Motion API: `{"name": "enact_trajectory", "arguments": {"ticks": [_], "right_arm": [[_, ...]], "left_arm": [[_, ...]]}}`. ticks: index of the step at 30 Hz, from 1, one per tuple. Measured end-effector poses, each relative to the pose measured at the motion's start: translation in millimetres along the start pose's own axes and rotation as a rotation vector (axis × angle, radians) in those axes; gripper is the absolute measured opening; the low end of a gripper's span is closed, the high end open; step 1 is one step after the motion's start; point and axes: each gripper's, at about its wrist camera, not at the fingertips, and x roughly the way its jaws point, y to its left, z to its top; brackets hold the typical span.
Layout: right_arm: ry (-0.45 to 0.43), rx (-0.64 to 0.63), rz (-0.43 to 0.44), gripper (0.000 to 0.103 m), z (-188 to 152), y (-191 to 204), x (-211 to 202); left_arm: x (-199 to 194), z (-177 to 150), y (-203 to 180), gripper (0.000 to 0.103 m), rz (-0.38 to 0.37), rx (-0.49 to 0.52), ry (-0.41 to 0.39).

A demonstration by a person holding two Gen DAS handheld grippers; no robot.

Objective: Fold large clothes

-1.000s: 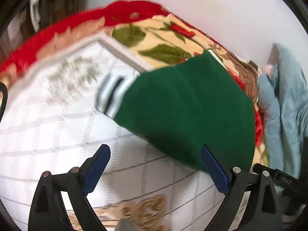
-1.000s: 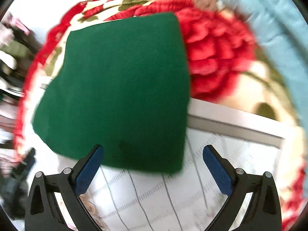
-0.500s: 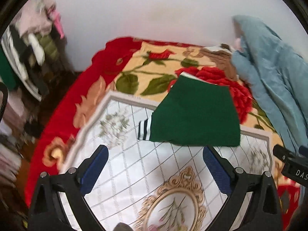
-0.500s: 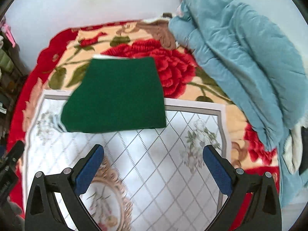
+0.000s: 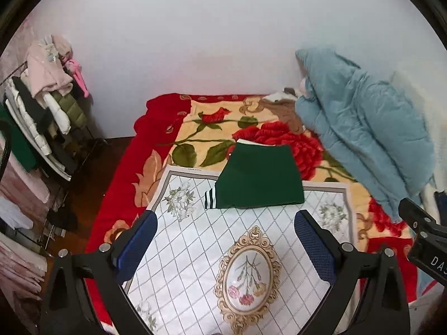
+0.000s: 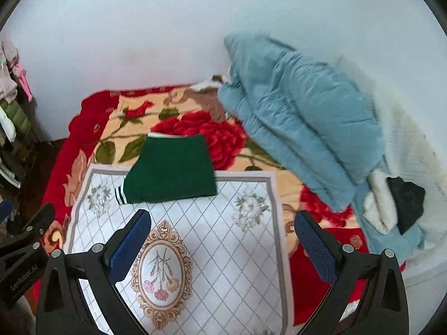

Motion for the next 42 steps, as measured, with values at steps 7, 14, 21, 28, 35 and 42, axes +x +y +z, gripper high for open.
{"name": "enact_trajectory", "arguments": {"ticks": [7,14,21,28,35,42], "right_arm": [[-0.070,0.023,-0.008,0.103,-15.3,-33.4,-97.7],[-0.131,-0.010,0.019,0.103,-28.4,-55.7,-161.5],[-0.175,-0.025,0.043,0.103,-44.1,-63.6,-198.2],[-0.205,-0.029,0.071,0.103,-52.7,-62.3,-222.0],[-0.230,-0.049,0.088,0.103,-52.4,-57.0,-236.8],[-0.246,-0.061,0.091,0.103,-57.1,-57.6,-246.3]], "left_arm": [[-68.1,-5.0,2.6,0.100,-0.012,-0.027,-0.042],[-115.1,-15.6,-0.8,0.100,0.006,-0.020,-0.094],[-149.2,-29.4,3.4,0.100,0.011,-0.040,-0.143],[-167.4,-40.4,6.4,0.101,0.043,-0.039,-0.176],[-177.6,-47.1,7.7,0.101,0.048,-0.046,-0.194],[-186.6,-53.2,9.0,0.101,0.050,-0.055,-0.202]]}}
